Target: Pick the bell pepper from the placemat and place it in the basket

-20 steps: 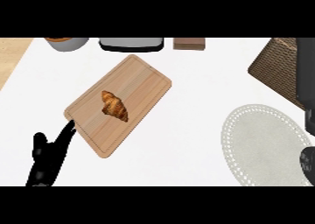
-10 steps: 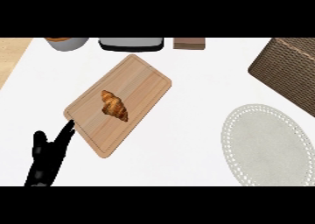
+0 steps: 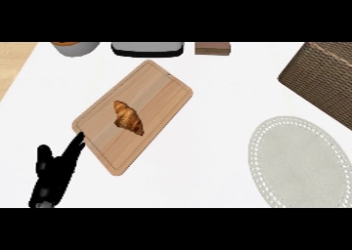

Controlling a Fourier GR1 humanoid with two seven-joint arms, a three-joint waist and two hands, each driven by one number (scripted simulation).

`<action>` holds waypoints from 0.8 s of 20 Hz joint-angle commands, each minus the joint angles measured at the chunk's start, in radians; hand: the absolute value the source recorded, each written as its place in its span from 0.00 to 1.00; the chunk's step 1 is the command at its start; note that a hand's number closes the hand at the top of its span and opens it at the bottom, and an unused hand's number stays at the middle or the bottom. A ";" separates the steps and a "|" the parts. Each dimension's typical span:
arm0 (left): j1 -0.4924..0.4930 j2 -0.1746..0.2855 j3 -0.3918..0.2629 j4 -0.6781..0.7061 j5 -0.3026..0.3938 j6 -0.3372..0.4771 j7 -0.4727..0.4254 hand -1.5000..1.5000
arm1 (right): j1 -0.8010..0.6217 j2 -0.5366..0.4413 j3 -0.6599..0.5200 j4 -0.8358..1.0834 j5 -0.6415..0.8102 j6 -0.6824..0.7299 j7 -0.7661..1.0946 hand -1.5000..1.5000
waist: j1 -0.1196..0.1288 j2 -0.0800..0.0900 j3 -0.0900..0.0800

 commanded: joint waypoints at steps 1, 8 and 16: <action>0.035 -0.016 -0.004 0.077 -0.006 -0.016 -0.051 0.50 | 0.015 -0.022 -0.056 0.043 -0.087 -0.063 -0.079 1.00 | 0.003 0.007 -0.009; 0.038 -0.023 -0.009 -0.022 -0.016 0.016 0.046 0.50 | 0.111 -0.068 -0.125 0.099 -0.232 -0.093 -0.296 1.00 | 0.004 0.006 -0.008; 0.021 -0.014 0.007 0.015 -0.008 -0.013 0.032 0.50 | 0.166 -0.119 -0.013 0.221 -0.071 -0.095 -0.119 1.00 | 0.001 0.005 -0.009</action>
